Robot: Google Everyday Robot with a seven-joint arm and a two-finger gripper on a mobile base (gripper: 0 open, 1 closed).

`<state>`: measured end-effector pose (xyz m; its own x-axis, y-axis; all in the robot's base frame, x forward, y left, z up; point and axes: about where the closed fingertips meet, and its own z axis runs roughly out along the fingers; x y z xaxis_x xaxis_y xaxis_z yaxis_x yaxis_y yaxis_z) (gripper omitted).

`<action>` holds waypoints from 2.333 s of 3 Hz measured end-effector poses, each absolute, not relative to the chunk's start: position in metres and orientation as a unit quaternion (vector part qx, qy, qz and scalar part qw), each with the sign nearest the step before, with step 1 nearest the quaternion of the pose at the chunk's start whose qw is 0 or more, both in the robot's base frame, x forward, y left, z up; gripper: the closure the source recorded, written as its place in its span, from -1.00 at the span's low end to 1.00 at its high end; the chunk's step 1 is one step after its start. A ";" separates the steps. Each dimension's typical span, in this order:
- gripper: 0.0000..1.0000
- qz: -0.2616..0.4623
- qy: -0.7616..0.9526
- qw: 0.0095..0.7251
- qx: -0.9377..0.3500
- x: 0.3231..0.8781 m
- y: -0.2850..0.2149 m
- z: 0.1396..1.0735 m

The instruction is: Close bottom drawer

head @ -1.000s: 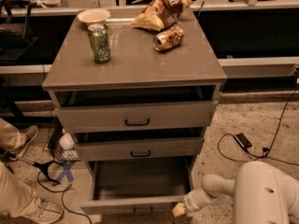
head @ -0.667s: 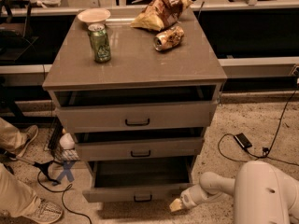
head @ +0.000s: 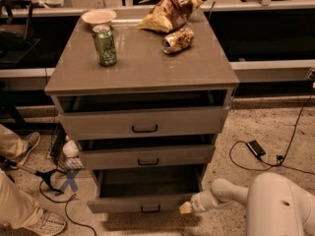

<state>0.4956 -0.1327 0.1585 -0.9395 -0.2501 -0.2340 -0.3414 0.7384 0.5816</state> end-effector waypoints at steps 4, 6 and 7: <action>1.00 0.353 0.895 0.194 -0.192 0.632 -0.089 0.169; 1.00 0.341 0.900 0.206 -0.175 0.618 -0.110 0.173; 1.00 0.320 0.912 0.217 -0.134 0.580 -0.157 0.184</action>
Offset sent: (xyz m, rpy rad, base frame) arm 0.1865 0.0223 0.0075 0.0988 -0.3477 -0.0754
